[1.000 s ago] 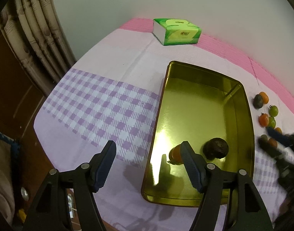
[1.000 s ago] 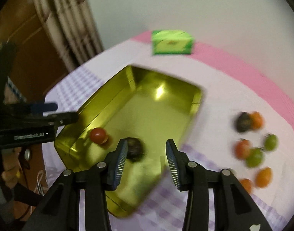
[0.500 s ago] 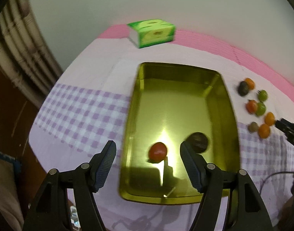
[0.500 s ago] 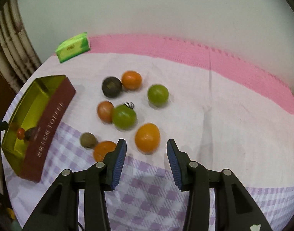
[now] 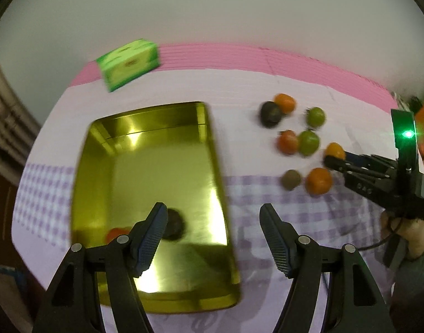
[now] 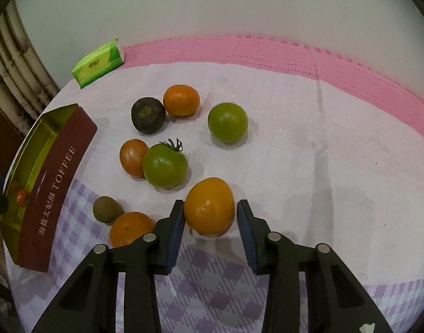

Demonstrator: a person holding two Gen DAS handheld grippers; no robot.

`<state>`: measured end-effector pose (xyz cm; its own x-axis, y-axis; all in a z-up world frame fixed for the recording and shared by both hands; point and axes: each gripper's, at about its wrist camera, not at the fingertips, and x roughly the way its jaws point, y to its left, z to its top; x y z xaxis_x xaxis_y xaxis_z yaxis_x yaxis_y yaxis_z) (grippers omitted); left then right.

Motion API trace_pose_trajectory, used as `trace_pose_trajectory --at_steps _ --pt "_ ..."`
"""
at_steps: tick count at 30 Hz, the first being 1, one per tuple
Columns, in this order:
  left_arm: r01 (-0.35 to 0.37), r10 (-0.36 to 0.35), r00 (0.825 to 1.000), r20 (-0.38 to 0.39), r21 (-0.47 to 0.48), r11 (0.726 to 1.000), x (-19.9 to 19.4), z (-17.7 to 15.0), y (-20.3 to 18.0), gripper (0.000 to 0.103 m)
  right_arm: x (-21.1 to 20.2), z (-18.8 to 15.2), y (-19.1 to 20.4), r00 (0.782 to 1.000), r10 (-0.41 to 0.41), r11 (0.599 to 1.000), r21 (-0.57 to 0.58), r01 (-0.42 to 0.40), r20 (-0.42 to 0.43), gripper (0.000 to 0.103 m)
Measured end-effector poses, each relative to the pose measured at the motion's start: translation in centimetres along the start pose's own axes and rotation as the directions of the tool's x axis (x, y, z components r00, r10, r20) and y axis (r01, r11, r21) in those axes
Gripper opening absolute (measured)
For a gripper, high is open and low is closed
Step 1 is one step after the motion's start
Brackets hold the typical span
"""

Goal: Organize fruits
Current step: 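Move the right gripper to the yellow-orange tomato and grasp it, then grasp the small olive-brown fruit with the left gripper while the right gripper holds the yellow tomato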

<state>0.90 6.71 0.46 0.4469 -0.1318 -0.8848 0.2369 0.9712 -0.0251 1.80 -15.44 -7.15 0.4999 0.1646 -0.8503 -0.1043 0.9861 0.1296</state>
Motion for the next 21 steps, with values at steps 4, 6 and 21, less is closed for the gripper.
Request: trace_pose_trajectory --at_steps 4,6,21 --pt "0.029 -0.029 1.0 0.005 0.055 0.998 1.2 0.8 -3.0 0.069 -0.9 -0.6 -1.6 0.995 -0.087 0.996 0.007 0.087 0.05 0.03" --pt "0.049 -0.049 0.999 -0.001 0.075 0.996 1.9 1.1 -4.1 0.069 -1.2 -1.0 -3.1 0.989 -0.134 0.991 0.027 0.133 0.066 0.03" --pt "0.088 -0.078 0.993 -0.087 0.107 0.99 6.2 1.9 -7.4 0.047 -2.0 -2.9 -6.7 0.971 -0.198 0.979 0.082 0.189 0.132 0.031"
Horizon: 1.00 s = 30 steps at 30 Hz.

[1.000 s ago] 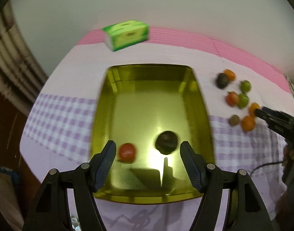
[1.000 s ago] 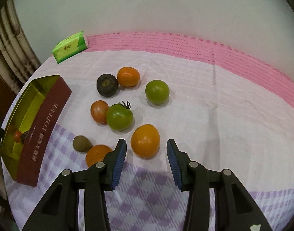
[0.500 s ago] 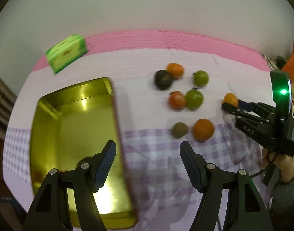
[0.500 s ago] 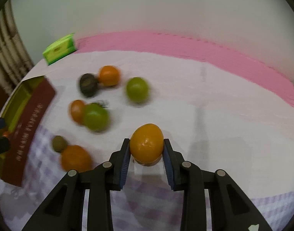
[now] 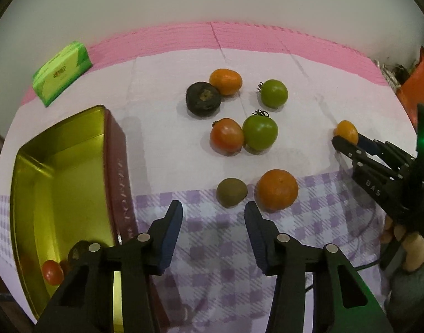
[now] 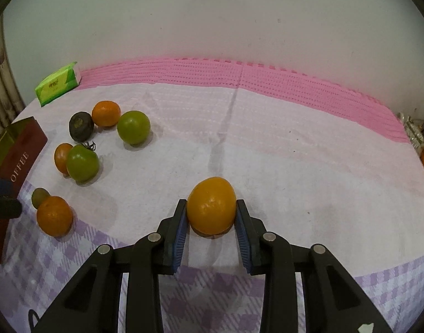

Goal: Organize fruits
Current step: 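Grasp the small olive-brown fruit with the left gripper while the right gripper holds the yellow tomato, then carry the olive-brown fruit into the tin and open the left gripper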

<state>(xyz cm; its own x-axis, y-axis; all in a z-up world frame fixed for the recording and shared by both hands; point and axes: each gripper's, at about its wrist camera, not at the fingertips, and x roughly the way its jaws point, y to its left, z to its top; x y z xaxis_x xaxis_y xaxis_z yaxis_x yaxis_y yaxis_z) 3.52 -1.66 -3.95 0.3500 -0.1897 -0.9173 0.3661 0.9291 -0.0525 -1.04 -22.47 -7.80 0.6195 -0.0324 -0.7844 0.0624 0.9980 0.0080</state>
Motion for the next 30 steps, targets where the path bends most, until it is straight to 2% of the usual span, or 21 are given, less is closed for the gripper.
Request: trace_pose_trajectory --at_steps 9,14,18,22,25,30 --pt "0.036 -0.036 0.999 -0.031 -0.013 0.999 1.8 0.8 -0.5 0.045 0.0 0.1 -0.1 1.0 0.01 1.0 0.004 -0.01 -0.002 0.032" --pt "0.045 -0.046 0.998 -0.038 -0.032 0.998 2.8 1.5 -0.5 0.028 -0.1 0.1 -0.1 1.0 0.01 1.0 0.005 -0.01 -0.002 0.033" --pt "0.046 -0.047 0.999 -0.021 -0.036 0.998 1.6 1.2 -0.4 0.028 -0.1 0.1 0.0 1.0 0.009 1.0 0.004 -0.009 -0.002 0.033" --pt "0.047 -0.046 0.998 0.031 -0.043 0.998 -1.2 0.9 0.7 0.028 0.0 0.2 -0.1 1.0 0.008 1.0 0.003 -0.008 -0.003 0.033" --pt "0.025 -0.019 0.997 0.072 -0.074 0.997 -3.3 0.7 2.7 0.028 0.0 0.1 -0.1 1.0 0.007 1.0 0.003 -0.007 -0.003 0.033" --pt "-0.074 0.088 0.993 0.082 -0.16 0.984 -4.6 0.7 7.7 0.028 -0.1 0.1 -0.1 1.0 0.004 1.0 0.002 -0.004 -0.003 0.032"
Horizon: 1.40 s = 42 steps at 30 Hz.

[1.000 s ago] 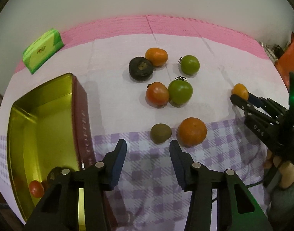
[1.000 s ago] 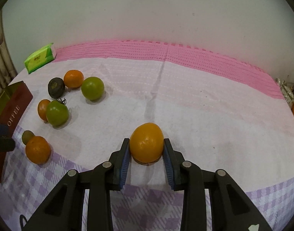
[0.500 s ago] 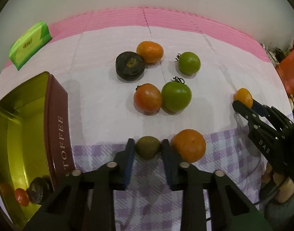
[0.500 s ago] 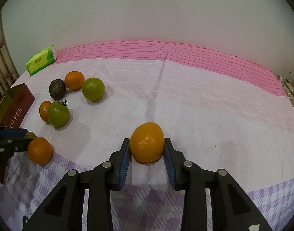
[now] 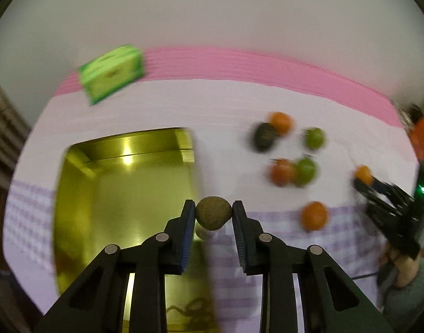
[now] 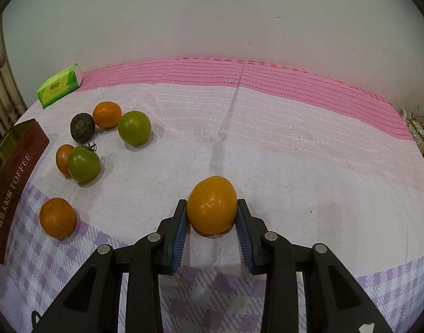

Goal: Organize fruits
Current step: 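Carry the olive-brown fruit into the tin and open the left gripper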

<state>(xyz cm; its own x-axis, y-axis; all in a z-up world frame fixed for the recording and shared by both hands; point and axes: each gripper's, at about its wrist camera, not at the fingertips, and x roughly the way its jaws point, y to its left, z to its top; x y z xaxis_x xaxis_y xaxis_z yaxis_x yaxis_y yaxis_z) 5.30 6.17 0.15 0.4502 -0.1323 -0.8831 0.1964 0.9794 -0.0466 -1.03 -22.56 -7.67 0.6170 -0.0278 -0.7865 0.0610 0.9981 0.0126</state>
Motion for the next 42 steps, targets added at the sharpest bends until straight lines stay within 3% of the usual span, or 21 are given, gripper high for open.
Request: trace_pose_trajectory --at_steps 6,14,34,42 --pt "-0.095 0.089 0.994 -0.069 -0.093 0.991 1.7 -0.7 6.4 0.028 0.1 0.0 0.2 1.0 -0.005 1.0 -0.005 0.005 -0.002 0.032" --pt "-0.14 0.119 0.982 -0.143 -0.149 0.979 4.5 -2.0 10.0 0.028 0.2 0.0 0.2 1.0 -0.006 1.0 -0.006 0.006 -0.002 0.032" --pt "-0.149 0.131 0.98 -0.151 -0.116 0.982 5.8 -2.5 9.8 0.029 0.2 0.0 0.2 1.0 -0.009 1.0 -0.009 0.009 -0.004 0.032" --pt "-0.151 0.133 0.98 -0.149 -0.12 0.981 5.7 -2.9 10.1 0.035 0.2 0.0 0.3 1.0 -0.012 1.0 -0.017 0.012 -0.006 0.032"
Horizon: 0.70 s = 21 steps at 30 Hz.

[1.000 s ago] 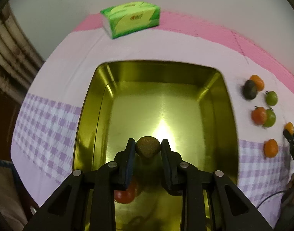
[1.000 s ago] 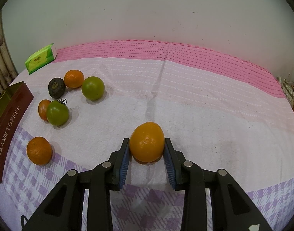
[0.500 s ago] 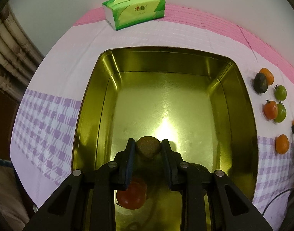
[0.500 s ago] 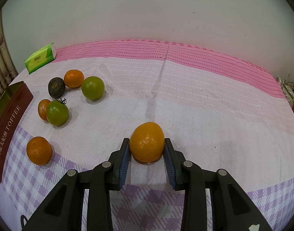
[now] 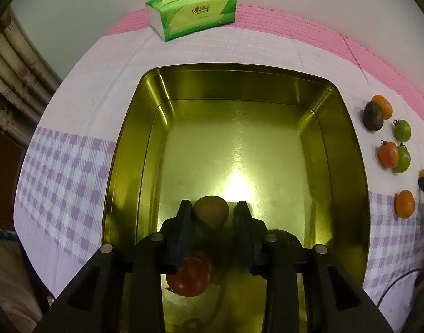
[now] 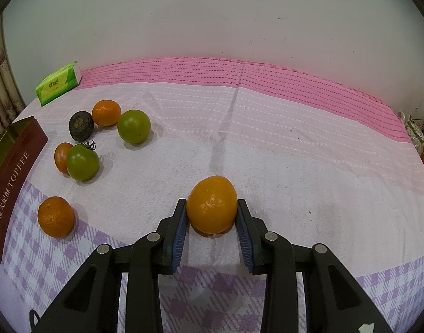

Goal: Organize fruits
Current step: 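Carry the olive-brown fruit into the tin and open the left gripper, then carry the yellow-orange tomato into the tin and open the right gripper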

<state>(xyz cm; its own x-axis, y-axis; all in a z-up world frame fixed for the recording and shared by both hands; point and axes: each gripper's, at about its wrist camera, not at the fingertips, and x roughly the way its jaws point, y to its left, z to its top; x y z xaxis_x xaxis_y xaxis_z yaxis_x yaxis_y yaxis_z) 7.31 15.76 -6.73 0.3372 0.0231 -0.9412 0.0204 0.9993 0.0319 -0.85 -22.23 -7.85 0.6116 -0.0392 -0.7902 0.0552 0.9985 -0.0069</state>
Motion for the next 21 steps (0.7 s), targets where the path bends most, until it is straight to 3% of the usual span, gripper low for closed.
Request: trace_pose_trajectory --at_steps 7,13,17,21 --pt "0.0 0.0 0.999 0.035 -0.005 1.0 -1.4 -0.1 0.3 0.035 -0.2 0.5 0.0 0.999 0.0 1.0 0.004 0.0 -0.034 0.03" --pt "0.019 -0.021 0.993 0.112 0.017 1.0 -4.0 -0.5 0.5 0.035 -2.8 1.5 1.1 1.0 0.029 1.0 0.004 -0.029 -0.007 0.03" --pt "0.032 -0.031 0.988 0.151 -0.003 0.999 -5.9 -0.9 1.2 0.035 -5.3 2.6 3.8 0.994 0.104 0.994 -0.033 -0.103 0.027 0.03" --pt "0.058 -0.051 0.983 0.175 -0.034 0.998 -7.2 -1.7 2.3 0.035 -7.0 3.4 8.5 0.974 0.227 0.969 -0.103 -0.222 0.03 0.03"
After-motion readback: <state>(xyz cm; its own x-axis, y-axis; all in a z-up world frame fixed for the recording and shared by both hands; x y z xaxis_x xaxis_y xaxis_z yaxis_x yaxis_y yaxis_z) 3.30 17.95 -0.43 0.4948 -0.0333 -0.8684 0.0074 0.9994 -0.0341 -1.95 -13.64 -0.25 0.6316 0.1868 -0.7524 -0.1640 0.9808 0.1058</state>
